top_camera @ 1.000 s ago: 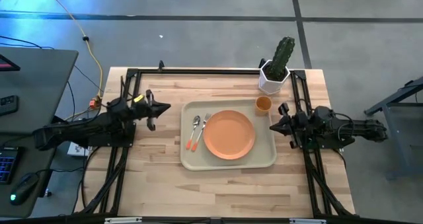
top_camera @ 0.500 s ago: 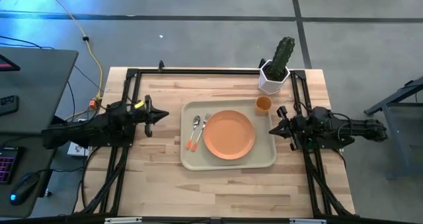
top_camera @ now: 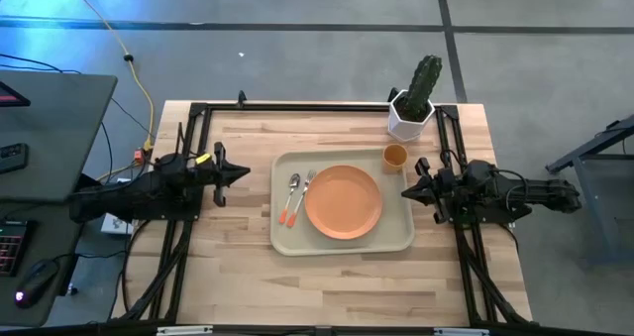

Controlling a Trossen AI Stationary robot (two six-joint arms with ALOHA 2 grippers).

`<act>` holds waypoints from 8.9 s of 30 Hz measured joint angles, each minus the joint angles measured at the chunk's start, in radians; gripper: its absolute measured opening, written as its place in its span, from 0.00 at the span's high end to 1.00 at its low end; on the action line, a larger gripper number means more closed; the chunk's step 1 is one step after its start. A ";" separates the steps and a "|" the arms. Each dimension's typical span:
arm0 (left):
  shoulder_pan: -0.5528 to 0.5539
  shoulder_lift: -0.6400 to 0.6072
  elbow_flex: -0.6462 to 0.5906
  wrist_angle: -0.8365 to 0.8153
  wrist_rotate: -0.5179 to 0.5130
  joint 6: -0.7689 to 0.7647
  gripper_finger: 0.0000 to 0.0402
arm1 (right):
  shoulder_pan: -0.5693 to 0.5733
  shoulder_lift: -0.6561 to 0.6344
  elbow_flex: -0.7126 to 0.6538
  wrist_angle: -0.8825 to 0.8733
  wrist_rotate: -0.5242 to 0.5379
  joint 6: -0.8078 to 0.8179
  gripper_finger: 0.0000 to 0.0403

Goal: Pick and place plate/cup/fork/spoon on tray
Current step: Return to Home Position

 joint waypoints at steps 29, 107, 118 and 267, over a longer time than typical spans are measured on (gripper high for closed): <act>0.001 0.003 0.000 -0.005 0.001 -0.119 1.00 | 0.000 0.000 0.000 -0.005 0.000 0.000 1.00; 0.001 0.003 0.000 -0.009 0.000 -0.119 1.00 | 0.000 0.000 0.000 -0.005 0.000 0.000 1.00; 0.001 0.003 0.000 -0.009 0.000 -0.119 1.00 | 0.000 0.000 0.000 -0.005 0.000 0.000 1.00; 0.001 0.003 0.000 -0.009 0.001 -0.119 1.00 | 0.000 0.000 0.000 -0.005 0.000 -0.001 1.00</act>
